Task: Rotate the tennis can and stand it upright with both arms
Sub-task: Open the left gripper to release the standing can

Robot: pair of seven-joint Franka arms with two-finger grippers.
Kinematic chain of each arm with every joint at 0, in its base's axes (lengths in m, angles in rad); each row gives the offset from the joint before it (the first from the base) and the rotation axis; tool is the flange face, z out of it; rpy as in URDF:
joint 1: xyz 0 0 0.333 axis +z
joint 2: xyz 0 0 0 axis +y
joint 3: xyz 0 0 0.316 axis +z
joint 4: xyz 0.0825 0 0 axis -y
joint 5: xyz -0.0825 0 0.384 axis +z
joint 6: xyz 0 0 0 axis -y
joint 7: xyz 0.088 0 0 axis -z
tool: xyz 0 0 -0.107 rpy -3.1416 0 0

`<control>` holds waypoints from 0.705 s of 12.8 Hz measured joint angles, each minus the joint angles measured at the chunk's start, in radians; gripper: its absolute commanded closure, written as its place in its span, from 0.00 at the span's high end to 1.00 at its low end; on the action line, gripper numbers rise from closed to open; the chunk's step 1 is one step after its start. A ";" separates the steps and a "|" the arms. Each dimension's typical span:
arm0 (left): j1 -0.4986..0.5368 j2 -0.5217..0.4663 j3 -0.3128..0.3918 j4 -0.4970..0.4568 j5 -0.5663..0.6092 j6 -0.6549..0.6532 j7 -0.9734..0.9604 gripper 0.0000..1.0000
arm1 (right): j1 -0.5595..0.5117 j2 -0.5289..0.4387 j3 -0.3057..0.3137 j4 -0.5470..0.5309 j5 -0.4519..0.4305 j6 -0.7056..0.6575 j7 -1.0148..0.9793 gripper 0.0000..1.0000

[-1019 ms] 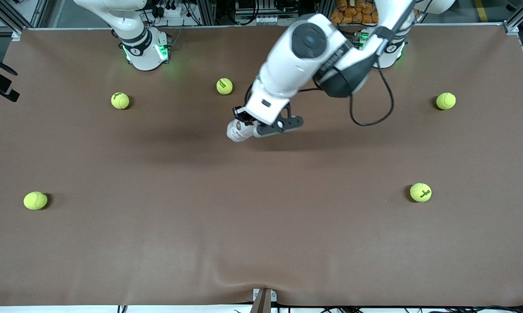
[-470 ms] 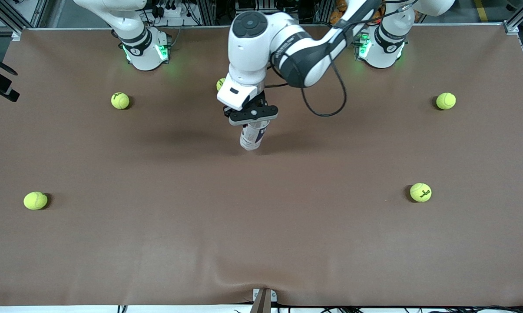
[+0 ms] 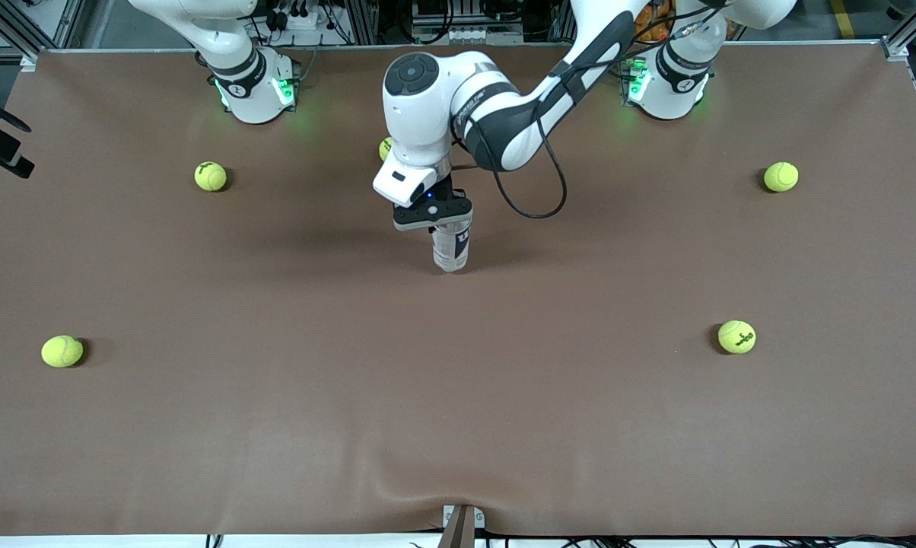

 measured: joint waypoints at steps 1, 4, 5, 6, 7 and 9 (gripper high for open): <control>0.000 0.005 0.000 0.000 0.000 0.000 0.000 0.35 | 0.000 0.000 0.000 0.000 0.000 0.000 0.000 1.00; 0.000 0.010 0.000 0.000 0.000 0.000 0.000 1.00 | 0.000 0.000 0.000 0.000 0.000 0.000 0.000 1.00; -0.001 0.010 0.000 0.002 0.000 0.000 0.000 1.00 | 0.000 0.000 0.000 0.000 0.000 0.000 0.000 1.00; -0.001 0.010 -0.001 0.006 0.000 0.000 0.000 1.00 | 0.000 0.000 0.000 0.000 0.000 0.000 0.000 1.00; -0.001 0.009 -0.001 0.010 0.000 0.000 0.000 1.00 | 0.000 0.000 0.000 0.000 0.000 0.000 0.000 1.00; -0.001 -0.003 -0.001 0.018 0.000 -0.010 0.000 1.00 | 0.000 0.000 0.000 0.000 0.000 0.000 0.000 1.00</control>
